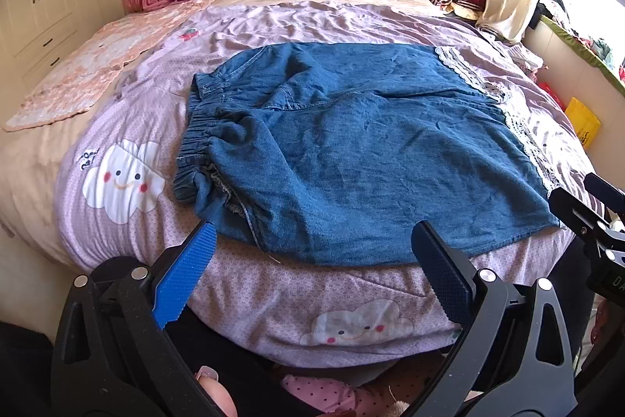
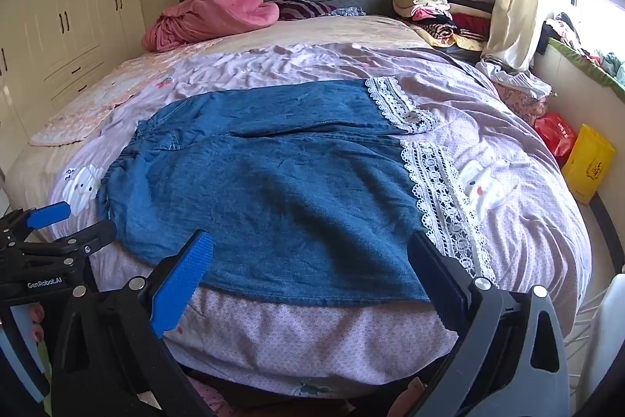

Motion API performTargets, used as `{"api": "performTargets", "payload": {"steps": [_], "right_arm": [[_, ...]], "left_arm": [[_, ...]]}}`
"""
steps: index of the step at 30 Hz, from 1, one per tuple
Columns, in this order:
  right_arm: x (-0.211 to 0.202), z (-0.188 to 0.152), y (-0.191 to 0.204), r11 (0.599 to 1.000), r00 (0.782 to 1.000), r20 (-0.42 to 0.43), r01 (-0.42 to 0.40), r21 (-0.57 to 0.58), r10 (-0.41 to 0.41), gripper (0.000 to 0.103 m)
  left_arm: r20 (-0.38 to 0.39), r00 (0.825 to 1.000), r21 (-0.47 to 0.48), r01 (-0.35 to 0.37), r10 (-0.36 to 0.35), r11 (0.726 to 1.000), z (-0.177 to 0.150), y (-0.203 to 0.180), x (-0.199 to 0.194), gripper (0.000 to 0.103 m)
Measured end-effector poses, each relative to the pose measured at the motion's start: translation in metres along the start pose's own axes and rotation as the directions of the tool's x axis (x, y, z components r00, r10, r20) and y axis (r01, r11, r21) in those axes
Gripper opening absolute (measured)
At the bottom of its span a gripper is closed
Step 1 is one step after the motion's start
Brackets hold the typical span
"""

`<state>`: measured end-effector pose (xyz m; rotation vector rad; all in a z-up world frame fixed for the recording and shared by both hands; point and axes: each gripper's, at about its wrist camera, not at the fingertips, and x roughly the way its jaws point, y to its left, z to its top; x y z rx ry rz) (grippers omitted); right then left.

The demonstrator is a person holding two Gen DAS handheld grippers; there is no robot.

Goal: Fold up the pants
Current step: 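Move both grippers toward the blue denim pants on the bed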

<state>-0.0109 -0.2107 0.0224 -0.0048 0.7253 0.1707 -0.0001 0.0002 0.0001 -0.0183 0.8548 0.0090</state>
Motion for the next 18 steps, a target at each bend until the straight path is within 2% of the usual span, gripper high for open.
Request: {"api": "performTargets", "payload": {"steps": [18], "right_arm": [[0.0039,0.0010,0.0053,1.000,1.000,-0.004,-0.005,-0.008,0.005,0.099]], "left_arm": [[0.002,1.000,0.004,-0.007,0.007,1.000,-0.0004,-0.0012,-0.0010,0.094]]}}
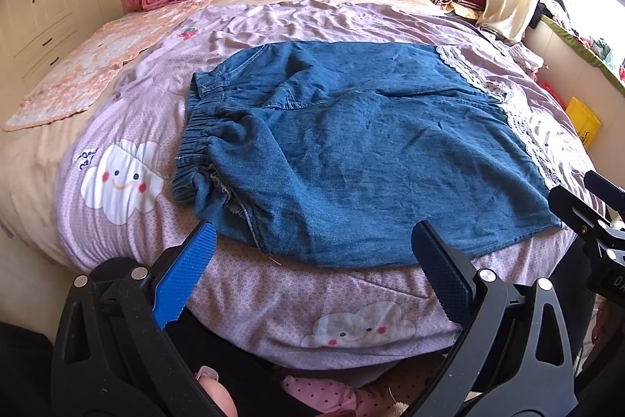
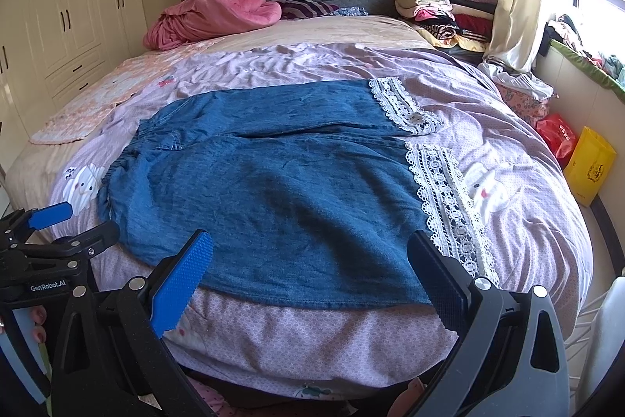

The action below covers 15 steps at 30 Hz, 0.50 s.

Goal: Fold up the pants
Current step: 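Move both grippers toward the blue denim pants on the bed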

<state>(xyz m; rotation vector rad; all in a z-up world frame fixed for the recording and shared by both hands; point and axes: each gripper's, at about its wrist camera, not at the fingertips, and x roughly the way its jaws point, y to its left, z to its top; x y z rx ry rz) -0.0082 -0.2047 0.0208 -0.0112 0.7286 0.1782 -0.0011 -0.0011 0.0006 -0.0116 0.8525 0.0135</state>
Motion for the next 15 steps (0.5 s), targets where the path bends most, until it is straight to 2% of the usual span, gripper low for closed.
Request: {"api": "performTargets", "payload": {"steps": [5,8,15], "right_arm": [[0.005,0.004,0.004,1.000,1.000,-0.009,-0.006,-0.009,0.005,0.099],[0.011,0.009,0.005,1.000,1.000,-0.015,-0.011,-0.014,0.011,0.099],[0.032,0.029,0.011,0.999,0.999,-0.029,-0.031,-0.032,0.030,0.099]], "left_arm": [[-0.004,1.000,-0.007,0.005,-0.005,1.000,0.000,0.000,-0.001,0.094],[-0.009,1.000,-0.011,0.015,-0.015,1.000,0.000,0.001,0.015,0.094],[-0.024,0.999,-0.062,0.044,-0.046,0.997,0.024,0.023,0.035,0.094]]}}
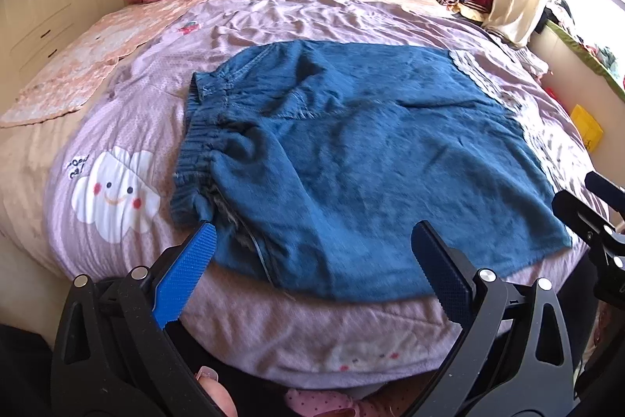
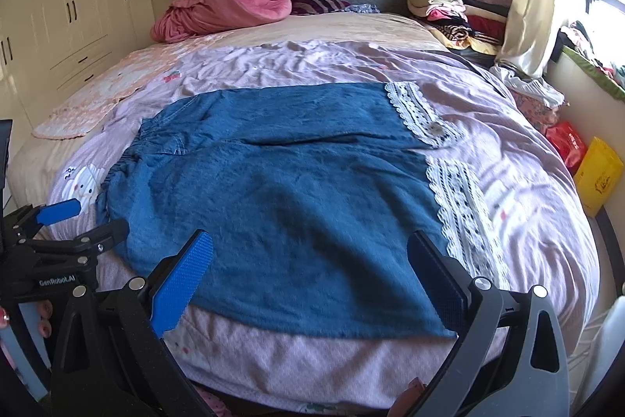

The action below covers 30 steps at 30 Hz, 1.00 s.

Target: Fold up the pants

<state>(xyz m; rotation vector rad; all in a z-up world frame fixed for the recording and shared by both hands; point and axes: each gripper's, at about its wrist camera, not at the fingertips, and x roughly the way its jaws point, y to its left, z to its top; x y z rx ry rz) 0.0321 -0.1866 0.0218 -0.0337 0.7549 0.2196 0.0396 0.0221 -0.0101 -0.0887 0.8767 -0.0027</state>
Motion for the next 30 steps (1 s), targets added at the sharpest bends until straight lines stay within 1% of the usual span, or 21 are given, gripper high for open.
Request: {"api": "performTargets", "payload": {"steps": [3,5,8,9,11,12,13,14,15,19,21,25,28,30], "right_arm": [[0.012,0.011,0.003,1.000,1.000,-0.010,-0.023,-0.004,0.023,0.099],[0.022,0.020,0.004,0.999,0.999,-0.024,-0.040,-0.009,0.040,0.099],[0.036,0.035,0.007,0.997,0.997,-0.035,-0.074,-0.023,0.074,0.099],[0.042,0.042,0.008,0.996,0.995,-0.042,-0.088,-0.028,0.087,0.099],[0.051,0.056,0.008,0.993,0.993,-0.041,-0.113,-0.032,0.112,0.099],[0.055,0.061,0.009,0.993,0.993,-0.041,-0.114,-0.037,0.113,0.099],[0.060,0.068,0.010,0.992,0.993,-0.039,-0.115,-0.052,0.113,0.099],[0.066,0.076,0.011,0.991,0.993,-0.034,-0.112,-0.068,0.110,0.099],[0.069,0.081,0.012,0.991,0.993,-0.034,-0.112,-0.077,0.109,0.099],[0.090,0.102,0.015,0.986,0.992,-0.045,-0.124,-0.109,0.119,0.099],[0.103,0.112,0.019,0.983,0.992,-0.053,-0.122,-0.134,0.115,0.099],[0.126,0.124,0.025,0.978,0.990,-0.074,-0.132,-0.159,0.122,0.099],[0.144,0.135,0.026,0.977,0.988,-0.095,-0.139,-0.164,0.125,0.099],[0.155,0.141,0.026,0.976,0.987,-0.103,-0.140,-0.166,0.124,0.099]], "left_arm": [[0.008,1.000,-0.007,-0.016,0.016,1.000,0.009,0.009,0.005,0.094],[0.018,0.999,0.011,-0.051,0.051,0.999,0.017,0.015,0.009,0.094],[0.026,0.998,-0.003,-0.062,0.063,0.998,0.032,0.030,0.016,0.094],[0.022,0.997,-0.010,-0.069,0.069,0.998,0.037,0.035,0.019,0.094],[-0.011,0.997,-0.031,-0.079,0.079,0.996,0.046,0.049,0.028,0.094],[-0.028,0.996,-0.044,-0.083,0.082,0.996,0.050,0.057,0.033,0.094],[-0.030,0.996,-0.056,-0.086,0.085,0.995,0.057,0.066,0.036,0.094],[-0.017,0.997,-0.078,-0.072,0.071,0.994,0.062,0.074,0.038,0.094],[-0.019,0.997,-0.086,-0.079,0.077,0.993,0.069,0.083,0.042,0.094],[-0.015,0.998,-0.118,-0.066,0.064,0.991,0.094,0.112,0.059,0.094],[-0.048,0.996,-0.124,-0.075,0.070,0.989,0.099,0.119,0.073,0.094],[-0.058,0.996,-0.073,-0.068,0.064,0.995,0.120,0.124,0.097,0.094],[-0.055,0.997,0.002,-0.057,0.057,0.998,0.134,0.120,0.114,0.094],[-0.044,0.996,0.064,-0.078,0.081,0.995,0.142,0.117,0.126,0.094]]}}
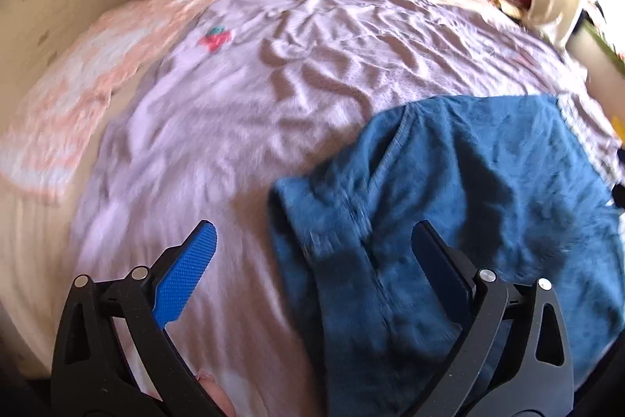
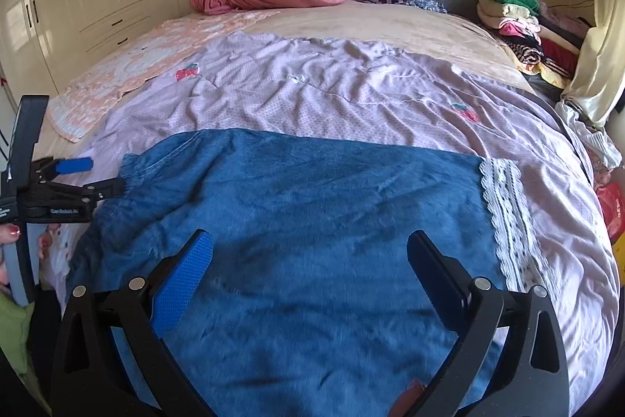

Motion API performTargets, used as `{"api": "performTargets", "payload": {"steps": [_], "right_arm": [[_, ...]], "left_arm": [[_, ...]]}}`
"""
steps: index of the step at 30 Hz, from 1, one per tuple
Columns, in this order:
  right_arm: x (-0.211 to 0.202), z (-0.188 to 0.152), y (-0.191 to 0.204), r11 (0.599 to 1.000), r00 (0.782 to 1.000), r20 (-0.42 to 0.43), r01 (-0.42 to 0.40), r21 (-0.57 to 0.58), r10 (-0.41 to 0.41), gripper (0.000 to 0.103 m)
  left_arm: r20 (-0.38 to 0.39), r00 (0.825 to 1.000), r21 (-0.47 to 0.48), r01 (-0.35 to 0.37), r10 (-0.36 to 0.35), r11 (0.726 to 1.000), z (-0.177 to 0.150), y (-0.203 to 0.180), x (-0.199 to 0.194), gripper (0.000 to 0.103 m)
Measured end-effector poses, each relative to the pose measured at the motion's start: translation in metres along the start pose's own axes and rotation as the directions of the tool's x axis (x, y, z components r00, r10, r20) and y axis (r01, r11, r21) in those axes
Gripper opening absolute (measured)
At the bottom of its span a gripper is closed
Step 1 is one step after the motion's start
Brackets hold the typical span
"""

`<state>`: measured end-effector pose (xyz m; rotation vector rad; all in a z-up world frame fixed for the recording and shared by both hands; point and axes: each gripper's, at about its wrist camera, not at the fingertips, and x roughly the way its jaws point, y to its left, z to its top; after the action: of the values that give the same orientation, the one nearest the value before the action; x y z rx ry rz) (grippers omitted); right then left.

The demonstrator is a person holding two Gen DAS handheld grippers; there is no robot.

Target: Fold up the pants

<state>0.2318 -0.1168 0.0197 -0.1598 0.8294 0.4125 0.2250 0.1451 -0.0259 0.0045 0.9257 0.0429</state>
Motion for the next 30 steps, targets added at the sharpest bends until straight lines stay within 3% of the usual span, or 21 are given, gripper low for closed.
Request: {"api": "performTargets", "payload": {"steps": [4,6,7,8,12,17,23,27,28,29,30], "right_arm": [[0.021,0.013,-0.006,1.000,0.999,-0.030,-0.016,0.004,0.016,0.099],[0.032,0.021,-0.007,1.000,0.999,-0.042,-0.021,-0.011,0.020,0.099],[0.036,0.025,-0.006,0.999,0.999,-0.045,-0.023,-0.026,0.022,0.099],[0.041,0.028,-0.005,0.999,0.999,-0.046,-0.020,-0.039,0.019,0.099],[0.069,0.048,-0.002,0.994,0.995,-0.090,-0.055,-0.089,0.047,0.099],[0.102,0.066,0.007,0.976,0.983,-0.152,-0.126,-0.178,0.099,0.099],[0.135,0.083,0.018,0.941,0.970,-0.196,-0.196,-0.275,0.144,0.099],[0.148,0.092,0.033,0.885,0.963,-0.208,-0.241,-0.399,0.168,0.097],[0.150,0.093,0.037,0.870,0.958,-0.223,-0.259,-0.419,0.178,0.090],[0.154,0.094,0.041,0.854,0.953,-0.242,-0.277,-0.440,0.184,0.072],[0.158,0.093,0.045,0.840,0.948,-0.257,-0.289,-0.460,0.185,0.062]], "left_arm": [[-0.025,1.000,0.068,0.009,-0.008,0.998,0.011,0.001,0.025,0.092],[-0.040,0.999,0.057,0.024,-0.022,0.998,0.013,0.004,0.037,0.069],[-0.043,0.998,0.049,0.045,-0.043,0.998,0.015,0.005,0.041,0.064],[-0.046,0.996,0.036,0.082,-0.081,0.996,0.015,0.006,0.044,0.051],[-0.015,0.995,0.038,0.095,-0.095,0.995,0.013,0.005,0.046,0.033],[0.033,0.976,-0.080,0.217,-0.215,0.973,0.010,0.030,0.040,0.025],[0.150,0.960,-0.033,0.244,-0.237,0.969,0.007,0.026,0.010,0.024],[0.198,0.947,-0.011,0.259,-0.252,0.966,0.007,0.025,-0.005,0.024],[0.205,0.946,-0.008,0.256,-0.249,0.967,0.007,0.023,-0.008,0.024],[0.212,0.946,-0.001,0.251,-0.245,0.968,0.008,0.023,-0.009,0.024],[0.219,0.944,0.008,0.250,-0.245,0.968,0.008,0.021,-0.010,0.024]]}}
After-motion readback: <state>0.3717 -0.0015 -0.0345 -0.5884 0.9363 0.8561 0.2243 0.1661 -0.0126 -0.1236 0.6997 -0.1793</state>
